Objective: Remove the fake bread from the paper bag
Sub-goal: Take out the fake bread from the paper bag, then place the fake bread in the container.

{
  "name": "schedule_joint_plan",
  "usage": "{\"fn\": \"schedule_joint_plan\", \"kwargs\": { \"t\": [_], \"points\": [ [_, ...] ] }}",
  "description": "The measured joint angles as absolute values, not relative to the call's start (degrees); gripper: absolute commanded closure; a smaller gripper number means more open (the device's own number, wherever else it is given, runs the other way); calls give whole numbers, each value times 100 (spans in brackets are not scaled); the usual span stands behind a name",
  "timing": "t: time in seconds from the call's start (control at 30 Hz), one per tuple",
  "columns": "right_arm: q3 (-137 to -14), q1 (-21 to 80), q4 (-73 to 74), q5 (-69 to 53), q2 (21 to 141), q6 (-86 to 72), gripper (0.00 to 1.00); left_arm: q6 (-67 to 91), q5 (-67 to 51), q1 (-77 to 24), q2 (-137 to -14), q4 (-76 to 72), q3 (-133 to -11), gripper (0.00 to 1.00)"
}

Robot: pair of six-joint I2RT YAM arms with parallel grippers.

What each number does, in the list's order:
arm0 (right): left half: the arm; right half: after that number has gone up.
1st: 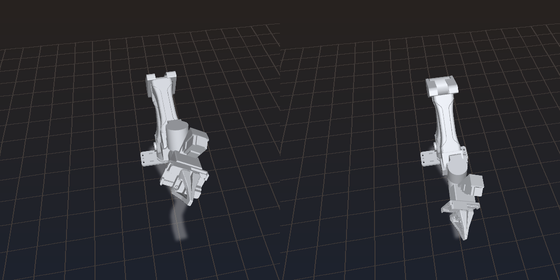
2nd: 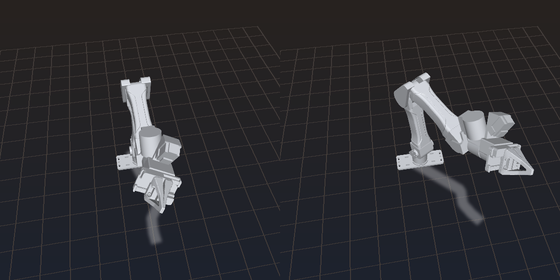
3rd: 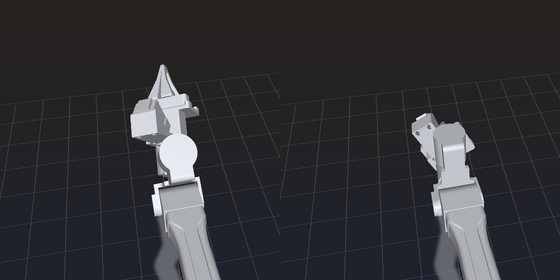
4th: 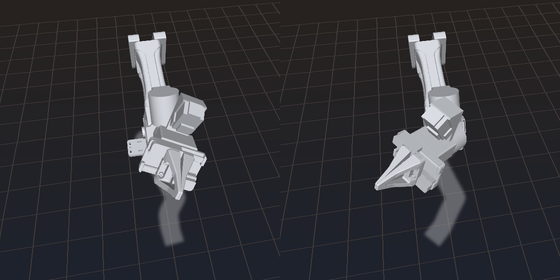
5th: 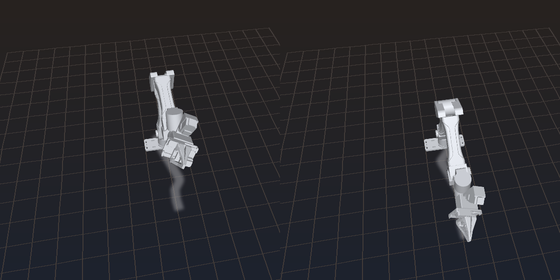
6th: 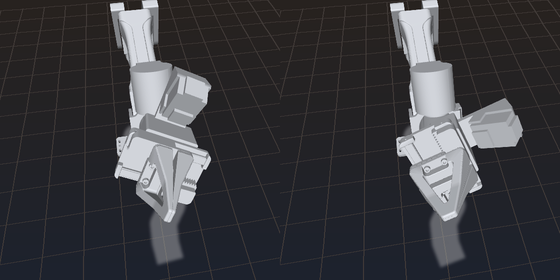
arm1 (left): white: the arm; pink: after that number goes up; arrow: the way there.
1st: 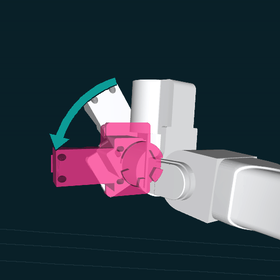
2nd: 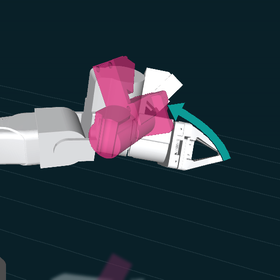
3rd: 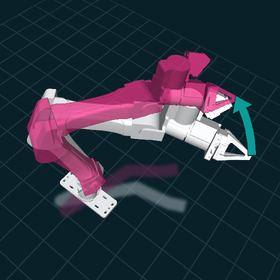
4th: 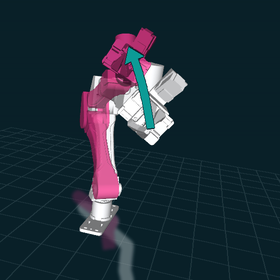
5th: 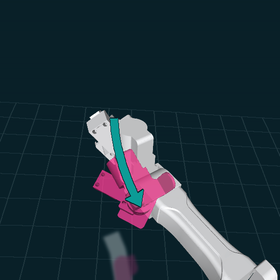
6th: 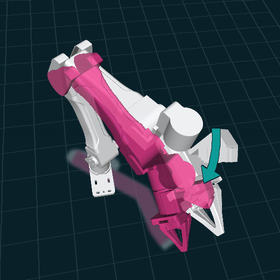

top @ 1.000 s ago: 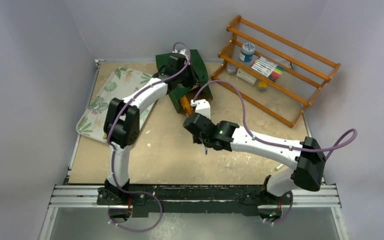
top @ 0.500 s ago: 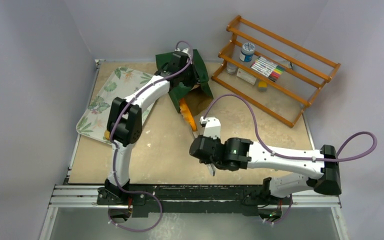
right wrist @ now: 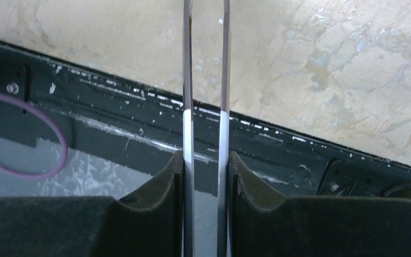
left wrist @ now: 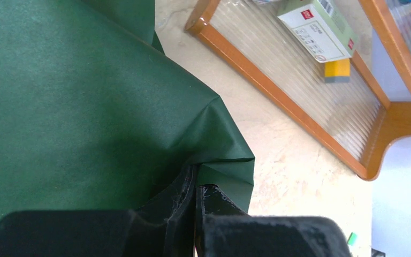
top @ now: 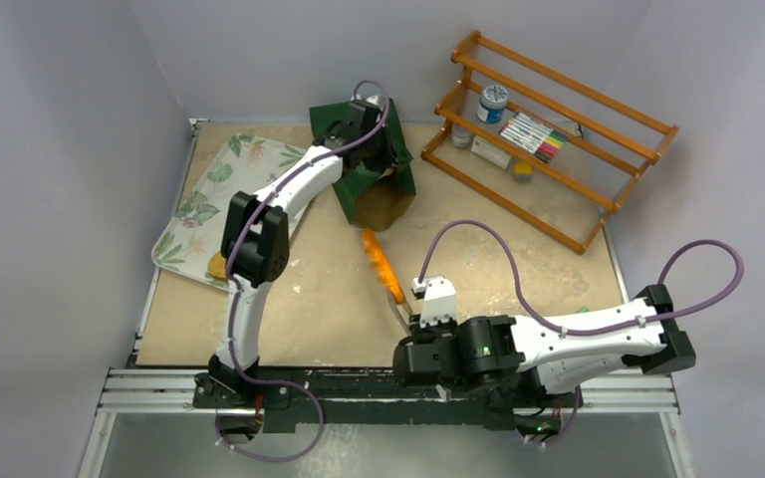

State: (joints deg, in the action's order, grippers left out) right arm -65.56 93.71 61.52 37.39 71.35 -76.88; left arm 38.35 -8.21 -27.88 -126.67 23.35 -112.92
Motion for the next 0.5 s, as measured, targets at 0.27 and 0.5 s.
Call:
{"fn": "schedule_joint_plan", "kwargs": {
  "t": [0.27, 0.5],
  "points": [
    [-6740, 10029, 6434, 3743, 7205, -8121, 100, 3817, -607, -2762, -12846, 2383, -11413, 100],
    [-7459, 10178, 6276, 3811, 7968, -7867, 100, 3767, -646, -2692, -12860, 2416, -11426, 100]
  ]
}}
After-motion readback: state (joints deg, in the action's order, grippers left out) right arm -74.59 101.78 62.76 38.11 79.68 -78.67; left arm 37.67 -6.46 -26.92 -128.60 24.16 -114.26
